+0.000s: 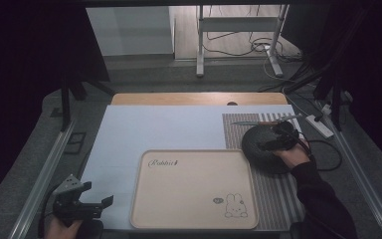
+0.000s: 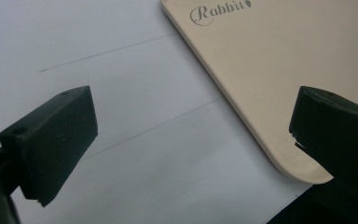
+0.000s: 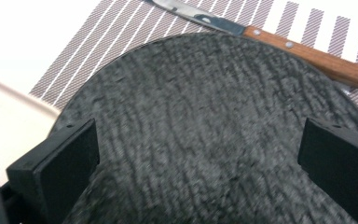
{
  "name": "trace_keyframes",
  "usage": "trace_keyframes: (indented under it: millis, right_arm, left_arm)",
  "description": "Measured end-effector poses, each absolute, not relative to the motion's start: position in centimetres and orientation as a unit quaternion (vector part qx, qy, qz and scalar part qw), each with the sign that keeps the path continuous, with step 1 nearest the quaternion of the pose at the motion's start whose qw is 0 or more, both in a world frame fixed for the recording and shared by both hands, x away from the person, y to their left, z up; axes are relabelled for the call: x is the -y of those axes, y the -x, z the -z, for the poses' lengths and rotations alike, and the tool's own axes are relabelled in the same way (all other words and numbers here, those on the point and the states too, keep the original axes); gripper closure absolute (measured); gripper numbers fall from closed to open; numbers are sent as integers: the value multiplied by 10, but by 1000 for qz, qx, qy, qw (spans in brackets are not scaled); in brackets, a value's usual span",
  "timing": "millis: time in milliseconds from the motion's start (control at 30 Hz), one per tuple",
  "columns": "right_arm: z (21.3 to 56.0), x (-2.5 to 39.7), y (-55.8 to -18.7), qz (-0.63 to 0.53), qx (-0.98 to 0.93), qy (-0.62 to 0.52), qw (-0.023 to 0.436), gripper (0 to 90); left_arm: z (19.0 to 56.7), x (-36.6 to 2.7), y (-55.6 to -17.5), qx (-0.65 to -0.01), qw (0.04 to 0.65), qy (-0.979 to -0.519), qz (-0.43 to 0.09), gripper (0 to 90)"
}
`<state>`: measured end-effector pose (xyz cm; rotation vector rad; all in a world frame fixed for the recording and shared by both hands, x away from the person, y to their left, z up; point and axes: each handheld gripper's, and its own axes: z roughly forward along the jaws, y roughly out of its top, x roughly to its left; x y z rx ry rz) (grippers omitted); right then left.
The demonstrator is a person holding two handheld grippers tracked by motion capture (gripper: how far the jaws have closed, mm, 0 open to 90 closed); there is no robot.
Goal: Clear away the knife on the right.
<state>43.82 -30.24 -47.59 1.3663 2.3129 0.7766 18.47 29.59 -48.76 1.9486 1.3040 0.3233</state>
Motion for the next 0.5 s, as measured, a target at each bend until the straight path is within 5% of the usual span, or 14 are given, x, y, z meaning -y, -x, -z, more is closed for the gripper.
trace_keyframes:
  millis: [500]
  right_arm:
    - [484,311,-477,-259,-806,-505,170,0]
  left_arm:
    - [488,-296,-185,-511,376,-763,-125,12]
